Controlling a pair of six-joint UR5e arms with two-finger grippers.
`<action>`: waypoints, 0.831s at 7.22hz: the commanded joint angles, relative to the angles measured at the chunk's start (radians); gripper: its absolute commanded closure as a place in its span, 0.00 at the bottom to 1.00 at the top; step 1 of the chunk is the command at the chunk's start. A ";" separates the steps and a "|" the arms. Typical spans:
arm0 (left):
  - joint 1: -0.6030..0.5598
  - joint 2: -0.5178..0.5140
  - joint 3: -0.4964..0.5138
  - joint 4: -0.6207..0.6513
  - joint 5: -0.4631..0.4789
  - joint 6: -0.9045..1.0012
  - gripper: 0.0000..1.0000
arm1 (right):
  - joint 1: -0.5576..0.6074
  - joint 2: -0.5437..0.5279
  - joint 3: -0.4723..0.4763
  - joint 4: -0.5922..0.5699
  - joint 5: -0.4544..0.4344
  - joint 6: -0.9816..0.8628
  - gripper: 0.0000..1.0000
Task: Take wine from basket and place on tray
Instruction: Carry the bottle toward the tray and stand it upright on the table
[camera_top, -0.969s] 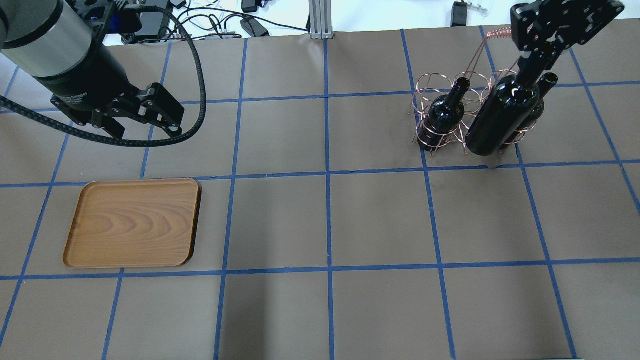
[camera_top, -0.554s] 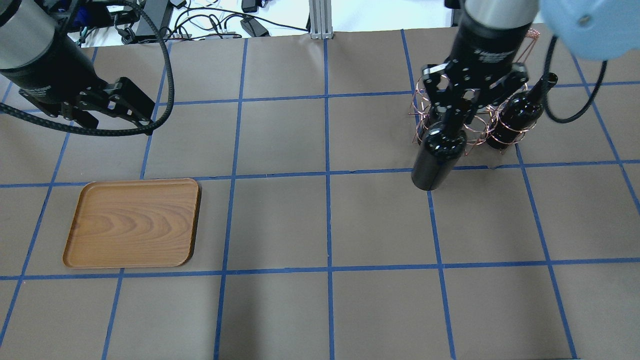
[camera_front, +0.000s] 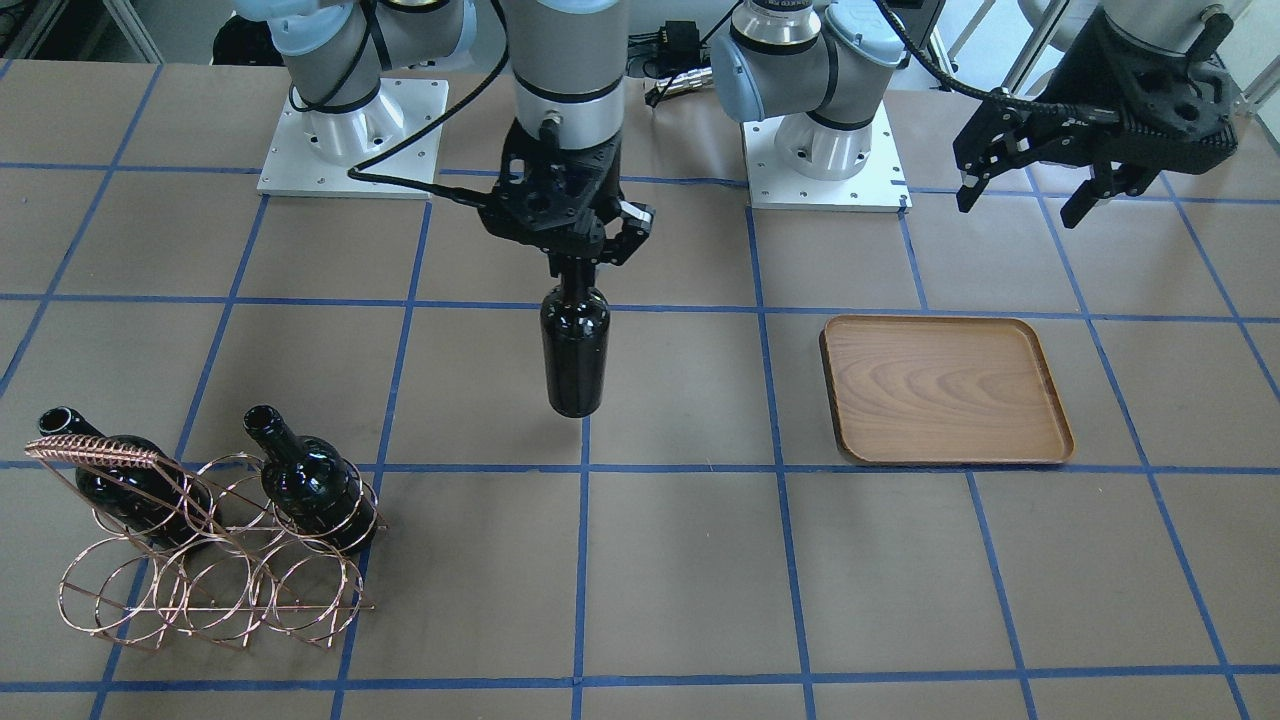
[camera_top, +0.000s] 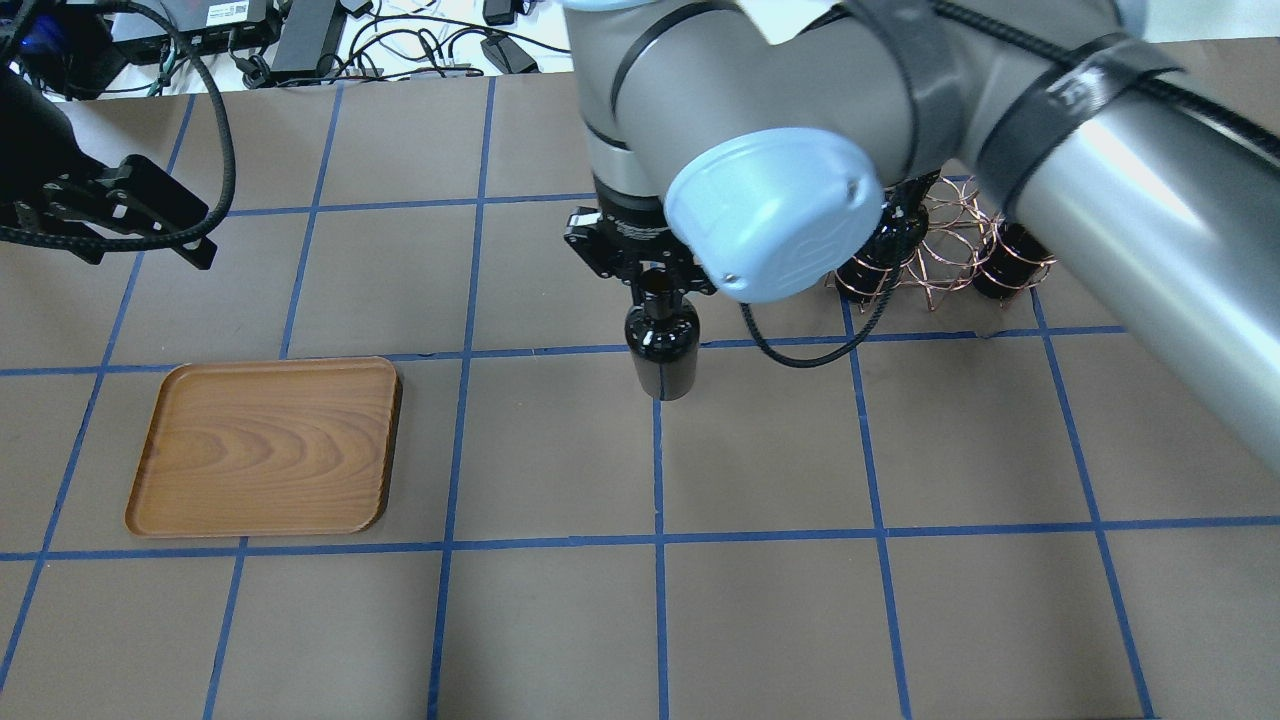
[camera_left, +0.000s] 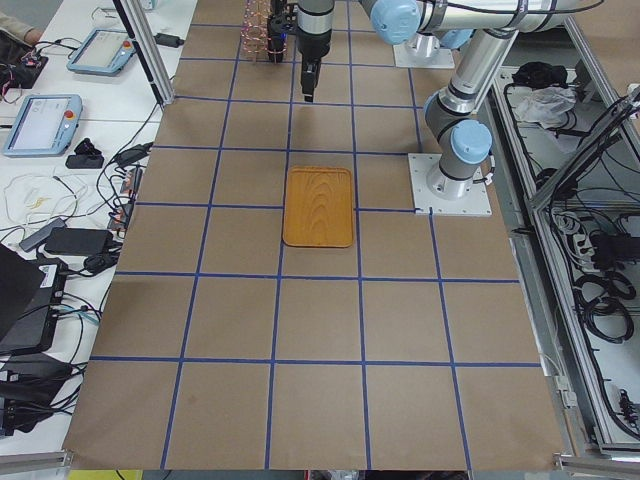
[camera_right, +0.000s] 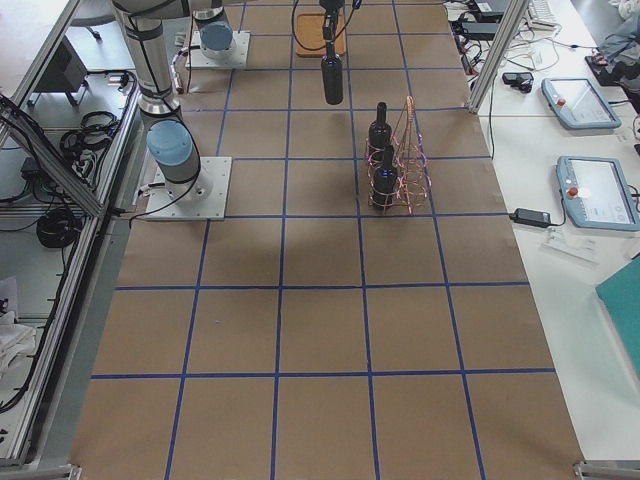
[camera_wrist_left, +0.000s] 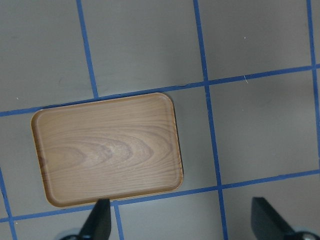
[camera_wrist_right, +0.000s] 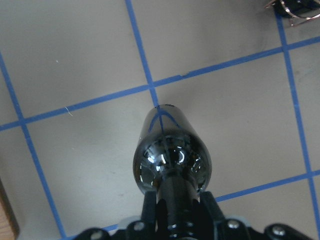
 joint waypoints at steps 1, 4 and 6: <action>0.016 0.000 -0.008 -0.002 0.002 0.005 0.00 | 0.065 0.109 -0.095 -0.036 -0.004 0.079 0.75; 0.041 -0.002 -0.012 0.001 0.002 0.005 0.00 | 0.095 0.148 -0.100 -0.074 0.006 0.133 0.70; 0.042 -0.002 -0.015 -0.004 0.002 0.005 0.00 | 0.112 0.165 -0.100 -0.096 0.004 0.139 0.69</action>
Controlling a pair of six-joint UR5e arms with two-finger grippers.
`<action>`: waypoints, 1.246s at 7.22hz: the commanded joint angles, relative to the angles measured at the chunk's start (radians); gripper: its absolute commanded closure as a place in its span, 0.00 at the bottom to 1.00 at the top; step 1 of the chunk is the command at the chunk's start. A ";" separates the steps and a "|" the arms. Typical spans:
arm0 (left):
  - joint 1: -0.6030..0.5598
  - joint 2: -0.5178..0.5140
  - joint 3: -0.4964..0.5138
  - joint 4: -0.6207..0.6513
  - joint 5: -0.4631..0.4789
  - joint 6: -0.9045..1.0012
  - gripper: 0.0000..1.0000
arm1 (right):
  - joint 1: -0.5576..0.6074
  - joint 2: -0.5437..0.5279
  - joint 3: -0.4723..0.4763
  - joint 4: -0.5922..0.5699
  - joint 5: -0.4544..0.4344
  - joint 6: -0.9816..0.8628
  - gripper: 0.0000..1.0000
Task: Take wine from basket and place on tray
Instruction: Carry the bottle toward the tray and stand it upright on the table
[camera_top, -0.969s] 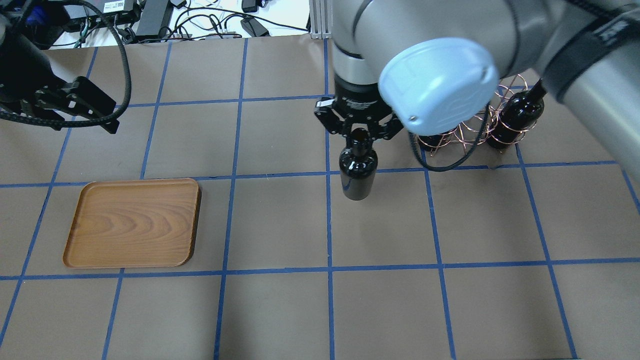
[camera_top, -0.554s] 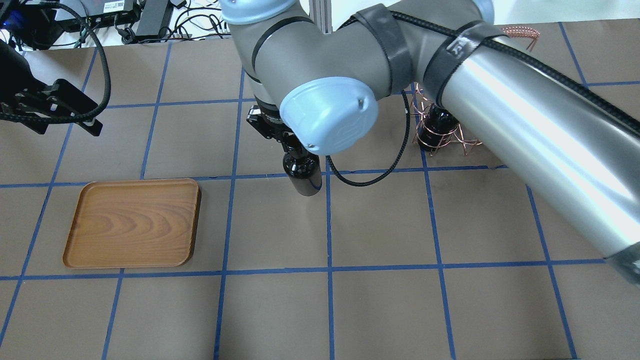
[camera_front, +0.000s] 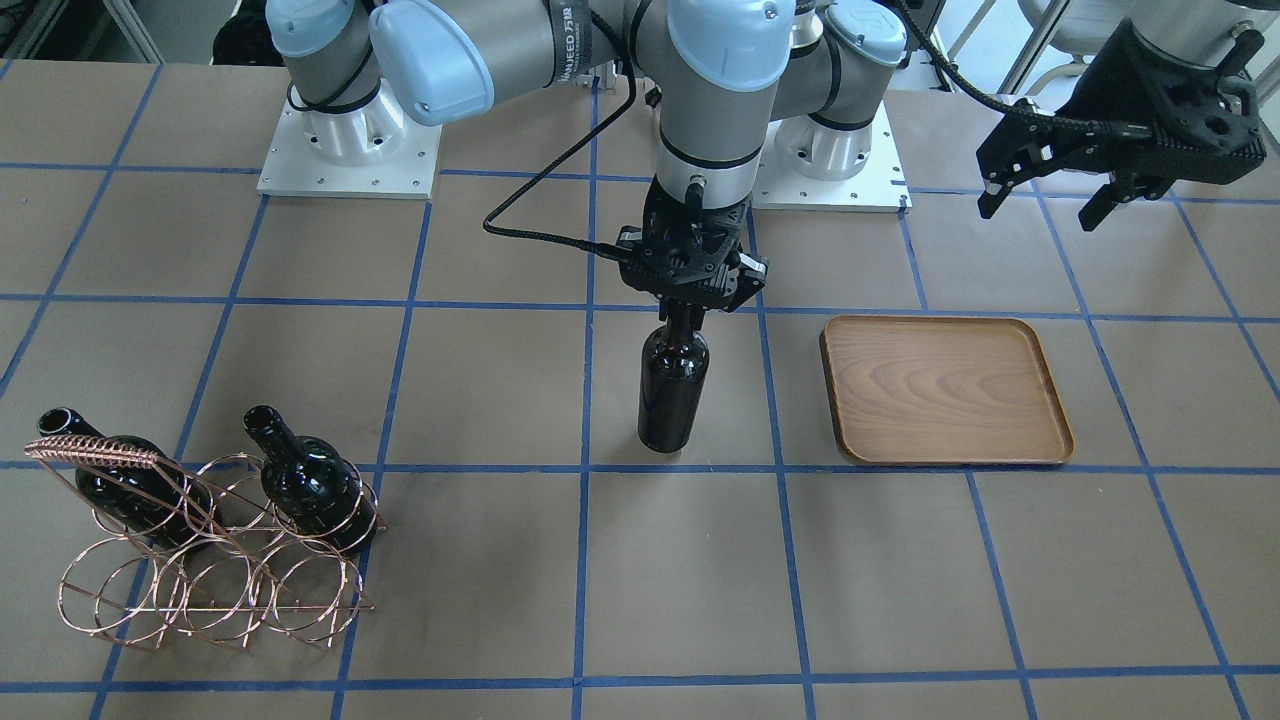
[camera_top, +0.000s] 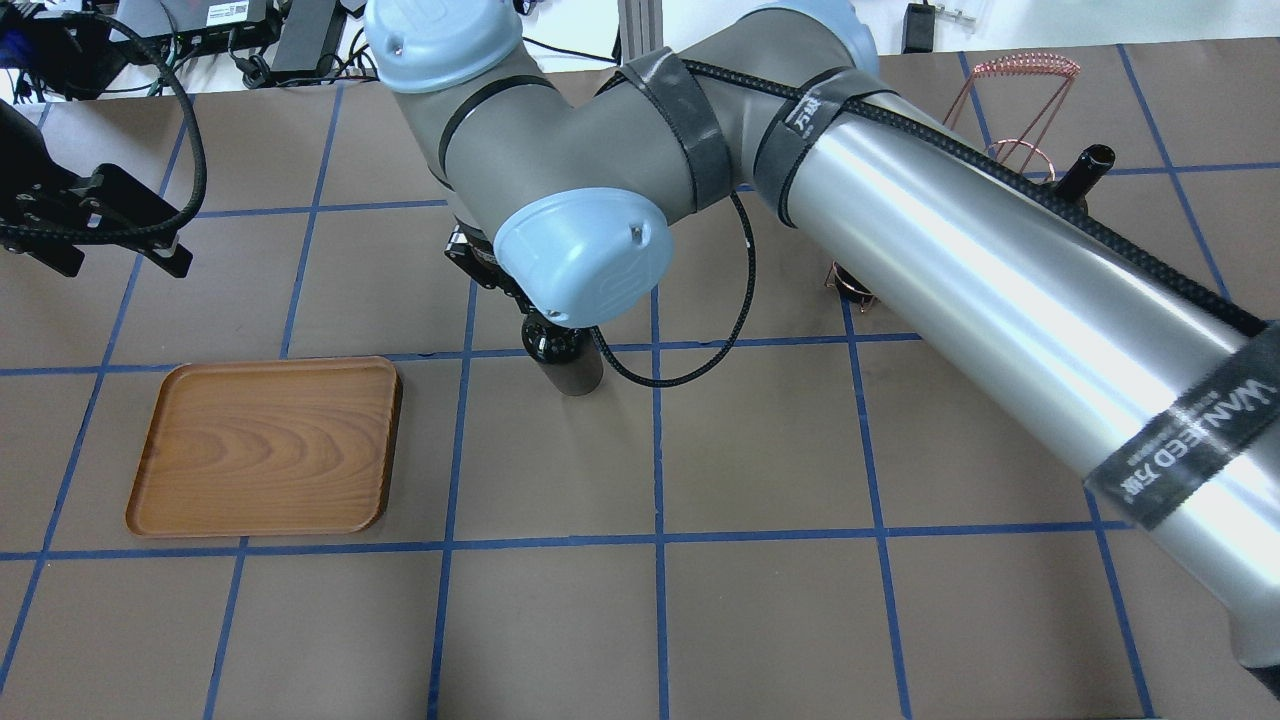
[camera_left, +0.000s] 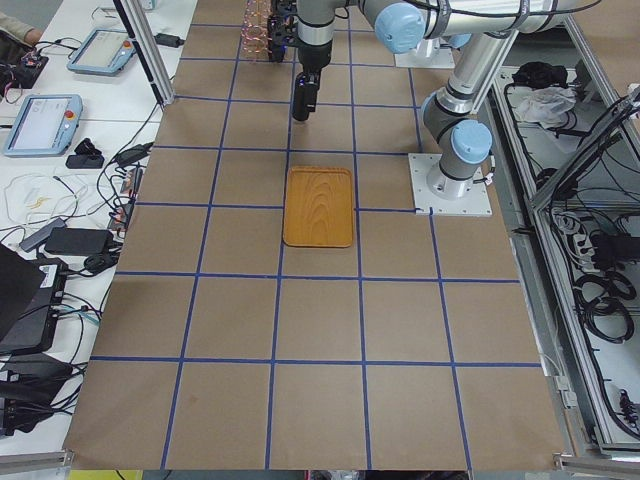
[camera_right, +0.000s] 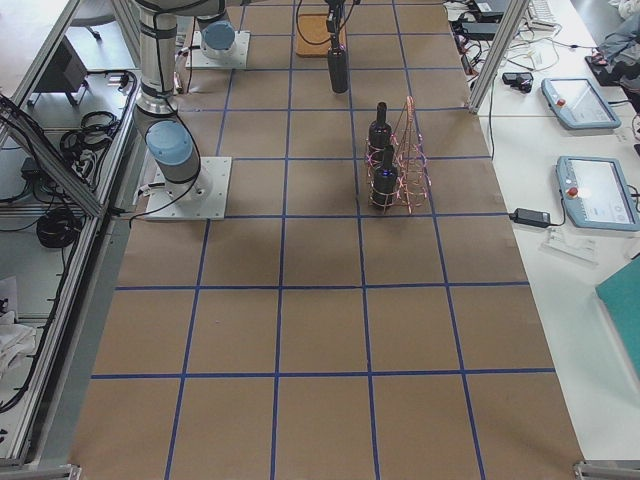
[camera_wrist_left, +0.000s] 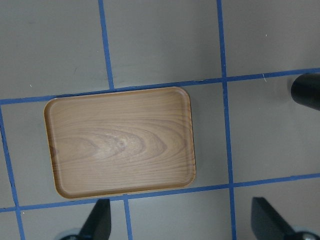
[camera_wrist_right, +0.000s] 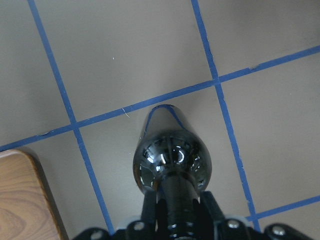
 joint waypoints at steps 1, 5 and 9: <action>0.001 0.000 -0.003 -0.004 0.000 0.000 0.00 | 0.008 0.012 0.001 -0.006 0.019 0.003 0.14; -0.014 0.007 -0.002 -0.018 0.026 0.026 0.00 | -0.103 -0.065 -0.010 0.003 0.027 -0.119 0.03; -0.074 0.006 -0.022 -0.010 0.021 -0.048 0.00 | -0.473 -0.247 -0.008 0.271 0.116 -0.628 0.01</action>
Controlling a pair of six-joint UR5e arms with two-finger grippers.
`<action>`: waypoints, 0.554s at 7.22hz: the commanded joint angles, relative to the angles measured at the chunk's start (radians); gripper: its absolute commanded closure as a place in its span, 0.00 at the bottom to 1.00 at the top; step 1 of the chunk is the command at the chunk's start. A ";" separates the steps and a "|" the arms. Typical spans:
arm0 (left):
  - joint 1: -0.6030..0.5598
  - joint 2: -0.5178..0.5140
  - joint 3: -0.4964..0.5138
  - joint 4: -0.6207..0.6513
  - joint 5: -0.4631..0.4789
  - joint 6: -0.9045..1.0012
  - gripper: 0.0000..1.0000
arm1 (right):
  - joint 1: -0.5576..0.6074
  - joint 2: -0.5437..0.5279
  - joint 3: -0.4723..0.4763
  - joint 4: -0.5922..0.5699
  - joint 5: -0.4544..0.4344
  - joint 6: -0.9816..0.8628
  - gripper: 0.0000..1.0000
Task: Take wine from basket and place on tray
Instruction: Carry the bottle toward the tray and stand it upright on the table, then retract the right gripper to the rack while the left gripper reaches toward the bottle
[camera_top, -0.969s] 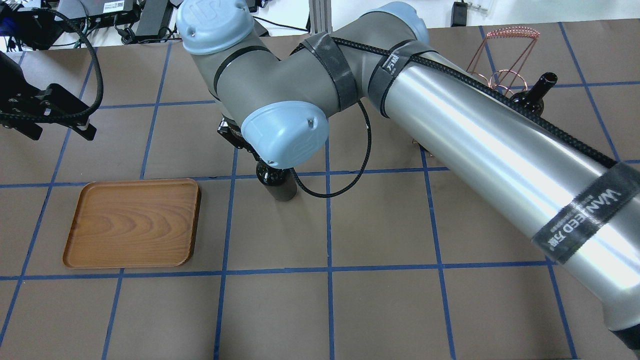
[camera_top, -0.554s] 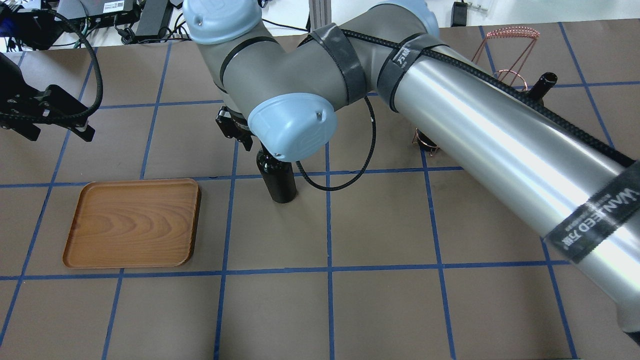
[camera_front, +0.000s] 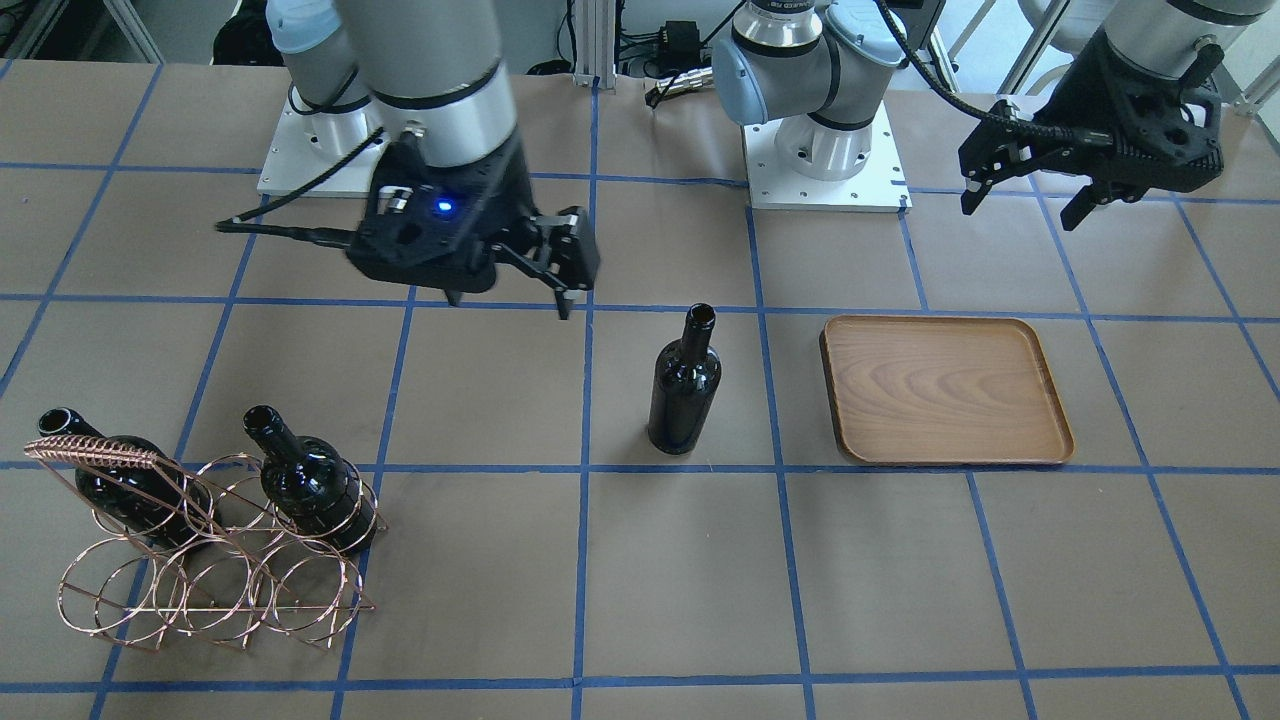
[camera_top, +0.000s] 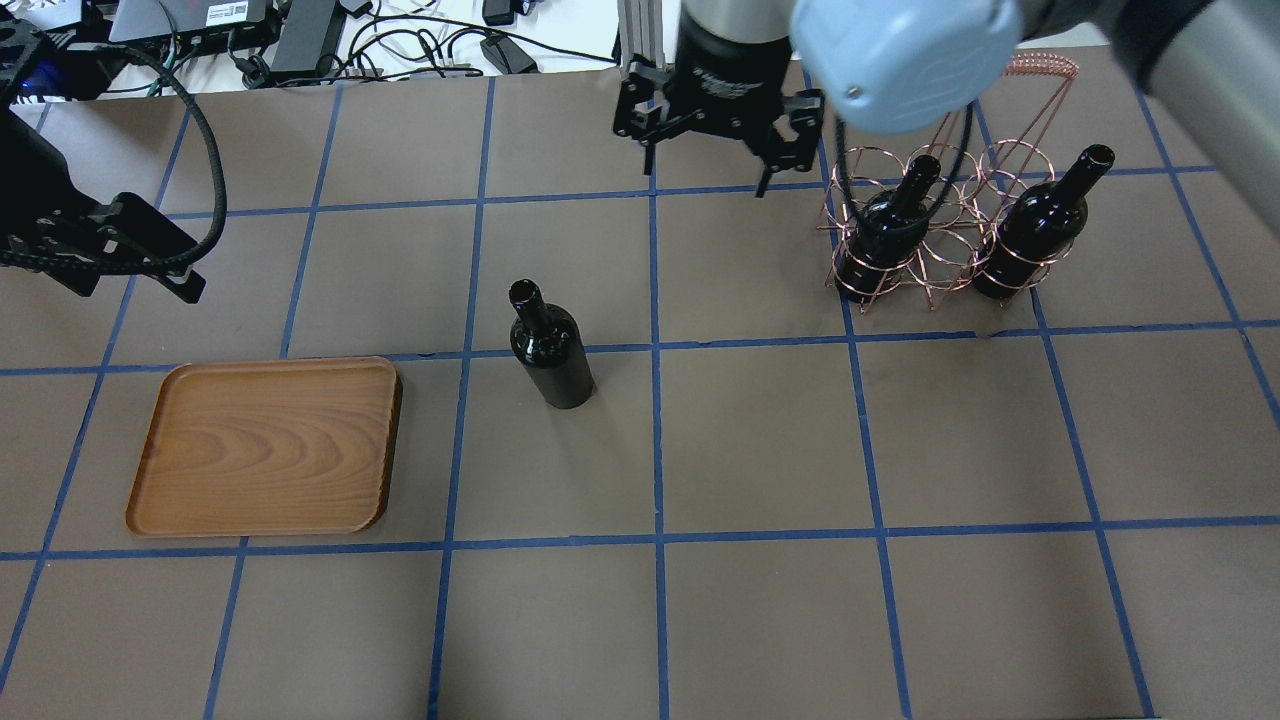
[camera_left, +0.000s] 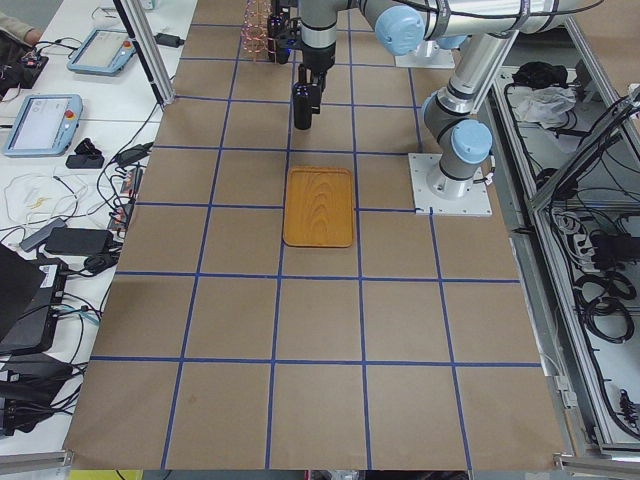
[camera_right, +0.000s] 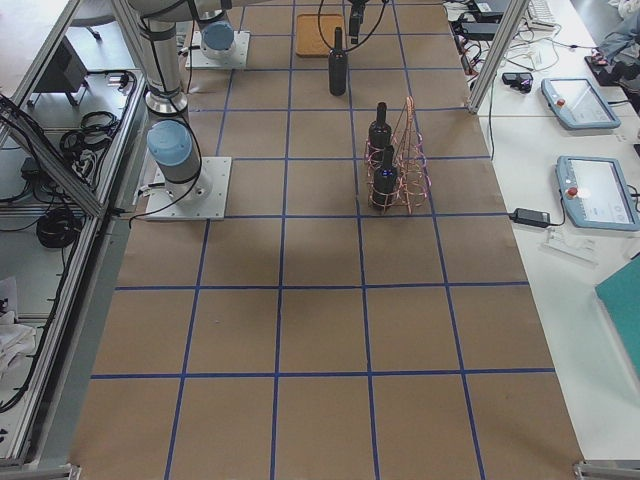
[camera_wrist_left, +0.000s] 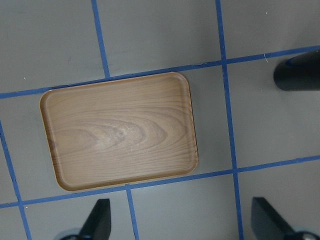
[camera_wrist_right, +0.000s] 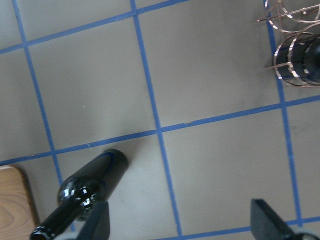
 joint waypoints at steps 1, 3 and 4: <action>-0.141 -0.011 0.005 0.008 0.003 -0.194 0.00 | -0.159 -0.081 0.009 0.123 -0.072 -0.284 0.01; -0.312 -0.024 0.003 0.051 0.001 -0.371 0.00 | -0.160 -0.168 0.051 0.131 -0.118 -0.288 0.04; -0.375 -0.035 -0.008 0.083 0.000 -0.440 0.00 | -0.161 -0.227 0.147 0.097 -0.112 -0.291 0.06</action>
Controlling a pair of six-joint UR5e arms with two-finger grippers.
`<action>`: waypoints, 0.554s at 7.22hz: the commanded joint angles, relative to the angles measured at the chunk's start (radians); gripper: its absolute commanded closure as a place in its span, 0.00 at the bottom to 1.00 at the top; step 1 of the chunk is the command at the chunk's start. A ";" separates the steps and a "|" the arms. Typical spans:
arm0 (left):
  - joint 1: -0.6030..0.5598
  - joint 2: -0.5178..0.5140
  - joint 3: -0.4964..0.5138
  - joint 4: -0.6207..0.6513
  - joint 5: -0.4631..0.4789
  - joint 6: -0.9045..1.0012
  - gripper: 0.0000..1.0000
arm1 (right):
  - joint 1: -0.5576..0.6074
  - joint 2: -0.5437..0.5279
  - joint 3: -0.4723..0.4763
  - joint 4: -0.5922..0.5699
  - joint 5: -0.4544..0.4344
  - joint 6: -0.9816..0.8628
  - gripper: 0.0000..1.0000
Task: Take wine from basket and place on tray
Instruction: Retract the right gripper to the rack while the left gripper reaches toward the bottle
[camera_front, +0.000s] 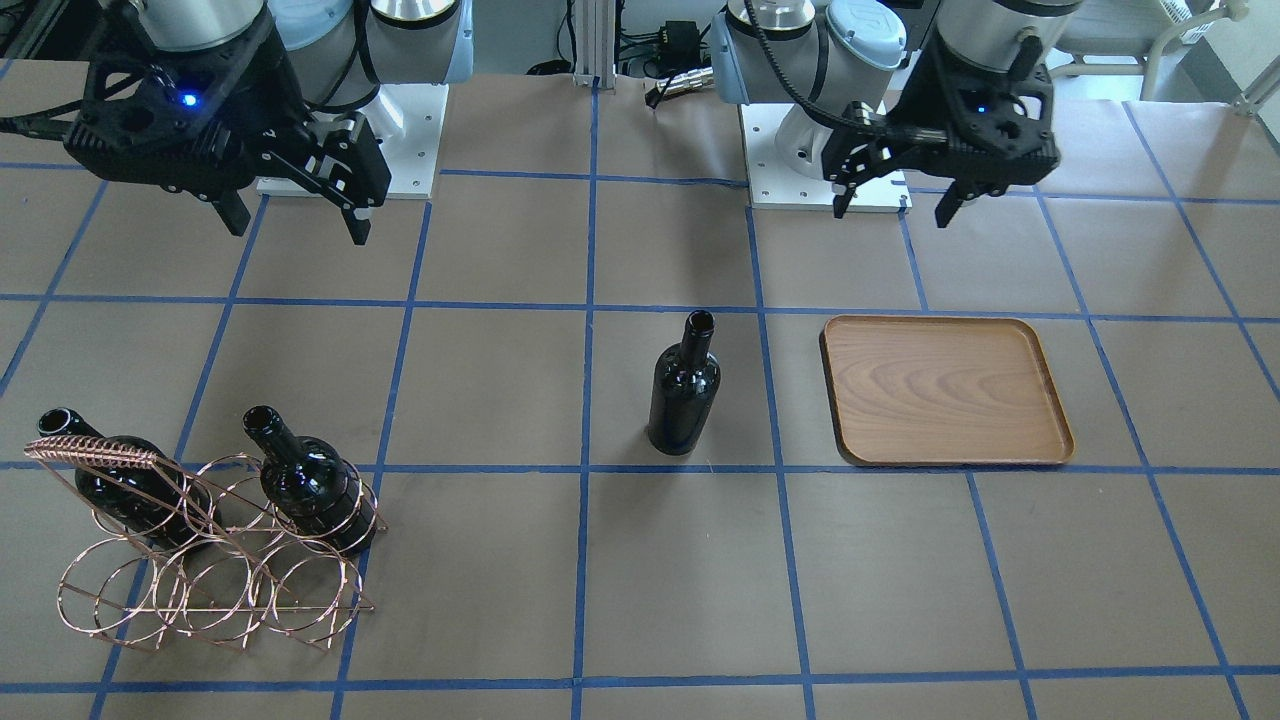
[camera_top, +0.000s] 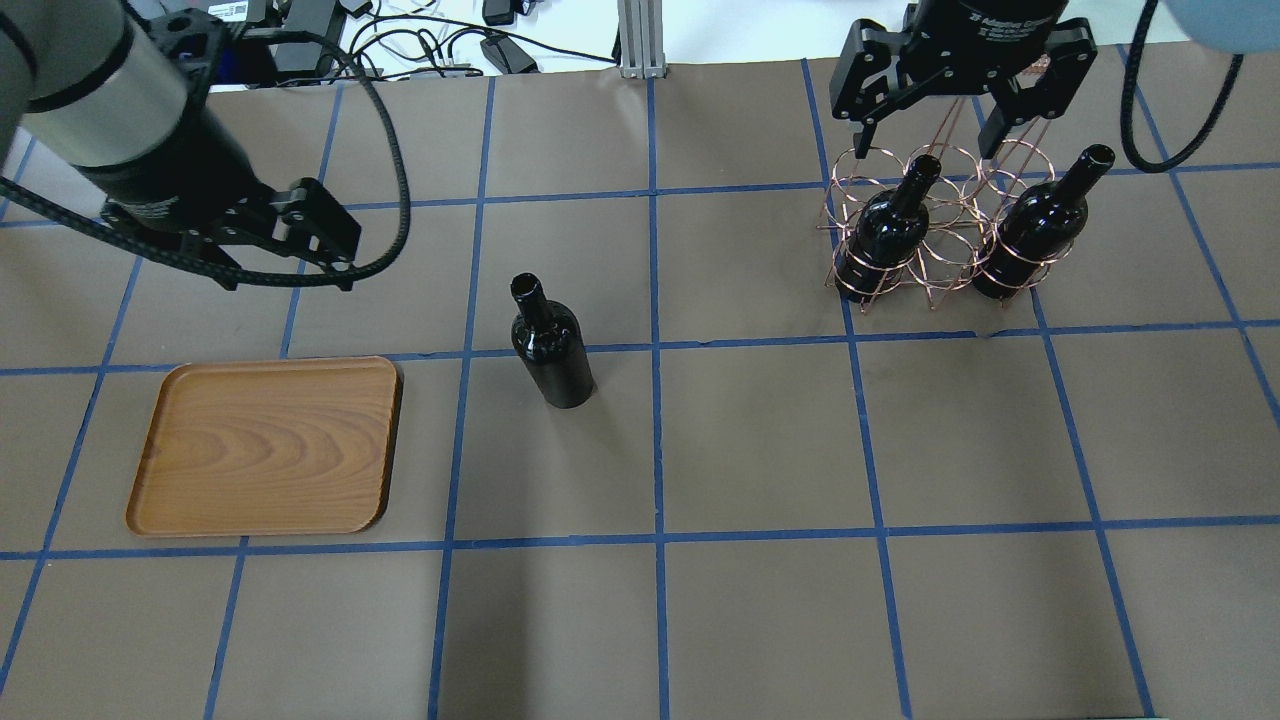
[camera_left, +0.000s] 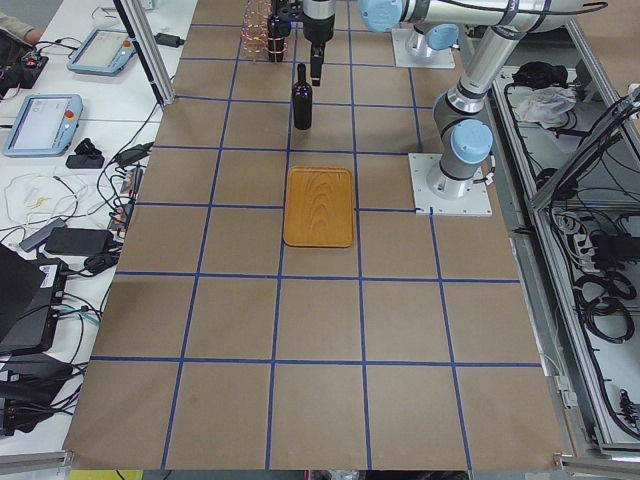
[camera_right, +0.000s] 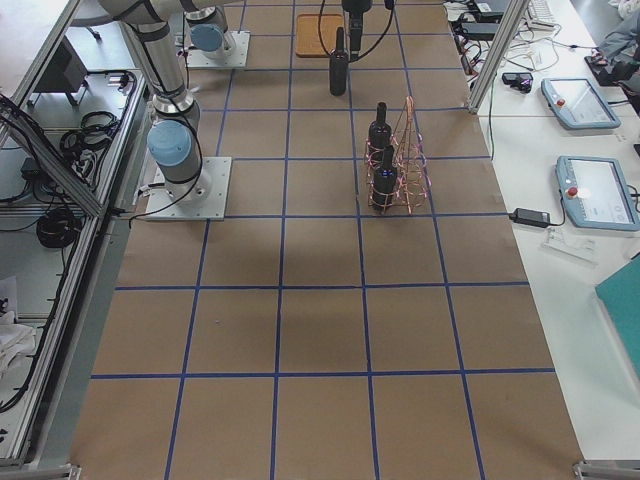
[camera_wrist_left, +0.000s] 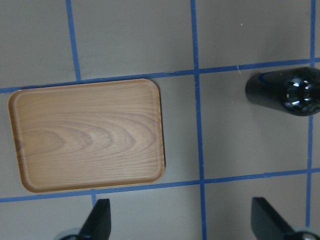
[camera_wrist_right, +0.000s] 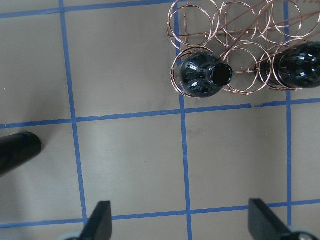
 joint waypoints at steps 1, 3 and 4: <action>-0.150 -0.035 -0.013 0.087 -0.001 -0.108 0.00 | -0.003 -0.069 0.117 -0.153 -0.014 -0.019 0.00; -0.217 -0.080 -0.013 0.118 -0.007 -0.130 0.00 | -0.003 -0.072 0.118 -0.162 -0.014 -0.019 0.00; -0.220 -0.103 -0.022 0.156 -0.035 -0.147 0.00 | -0.001 -0.075 0.118 -0.162 -0.014 -0.017 0.00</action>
